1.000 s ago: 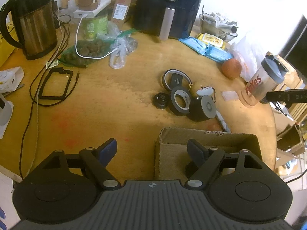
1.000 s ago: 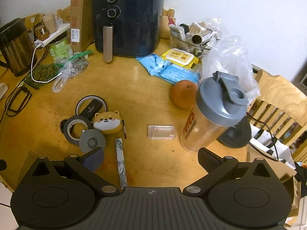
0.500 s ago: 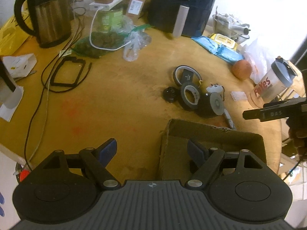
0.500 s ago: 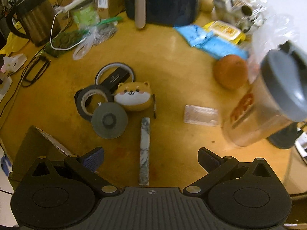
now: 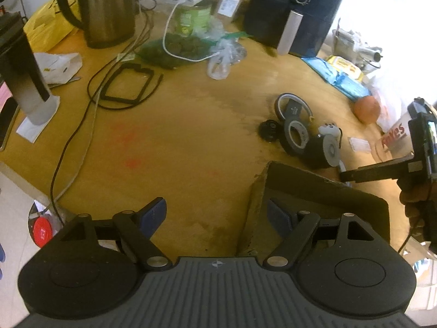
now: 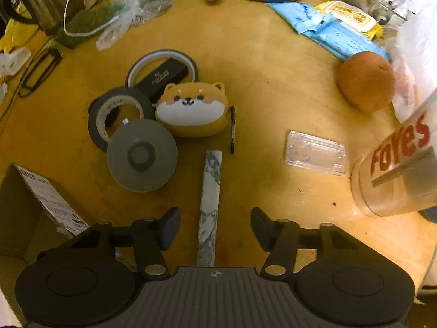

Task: Organize rigid objects
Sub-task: 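Reach the right tool to the marble-patterned strip and grasp it, then lift the marble strip with the right tool while the left tool approaches the black knob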

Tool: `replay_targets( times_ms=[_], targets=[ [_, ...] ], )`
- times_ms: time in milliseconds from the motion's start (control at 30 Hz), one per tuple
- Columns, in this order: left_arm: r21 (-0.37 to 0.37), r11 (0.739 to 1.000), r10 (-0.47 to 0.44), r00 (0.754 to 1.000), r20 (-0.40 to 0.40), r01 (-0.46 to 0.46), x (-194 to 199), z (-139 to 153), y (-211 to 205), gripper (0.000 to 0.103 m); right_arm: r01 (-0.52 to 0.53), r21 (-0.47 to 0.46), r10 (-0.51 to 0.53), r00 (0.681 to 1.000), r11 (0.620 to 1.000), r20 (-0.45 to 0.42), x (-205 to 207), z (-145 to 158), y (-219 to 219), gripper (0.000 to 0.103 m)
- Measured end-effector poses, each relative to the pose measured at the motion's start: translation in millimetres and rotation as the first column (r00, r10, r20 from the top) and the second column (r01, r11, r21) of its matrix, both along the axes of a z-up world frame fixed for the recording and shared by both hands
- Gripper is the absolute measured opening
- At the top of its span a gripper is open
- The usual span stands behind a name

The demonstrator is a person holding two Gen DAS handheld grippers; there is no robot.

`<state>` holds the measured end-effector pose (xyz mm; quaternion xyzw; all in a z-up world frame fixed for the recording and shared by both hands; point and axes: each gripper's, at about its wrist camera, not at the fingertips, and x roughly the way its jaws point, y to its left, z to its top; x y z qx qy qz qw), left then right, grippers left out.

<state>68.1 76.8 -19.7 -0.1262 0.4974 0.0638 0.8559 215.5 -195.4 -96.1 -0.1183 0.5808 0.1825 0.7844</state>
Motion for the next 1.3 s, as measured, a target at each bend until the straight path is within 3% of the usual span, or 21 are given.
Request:
replay_targets(
  times_ms=[100,300,700,1300],
  targets=[
    [-0.002,1.000,0.016,1.000,-0.004,-0.016,-2.1,-0.6,0.8,0.081,-0.025,-0.018,0.025,1.000,1.000,-0.008,-3.1,-5.4,4.9,0.037],
    [-0.011,0.999,0.030,0.999,-0.014,-0.030,-0.9,-3.0,1.0,0.081,-0.042,-0.034,0.043,0.999,0.999,0.019,-7.1,-8.0,7.1,0.017],
    [-0.008,0.999,-0.041,0.999,0.014,0.042,19.6,4.8,-9.5,0.081,-0.047,-0.045,0.050,0.997,0.998,0.058,-9.1,-1.1,1.2,0.017],
    [0.035,0.978,-0.207,0.976,0.063,0.206,65.0,6.1,-21.3,0.080,0.111,0.110,-0.126,0.982,0.988,0.140,-38.9,69.8,-43.3,0.017]
  ],
)
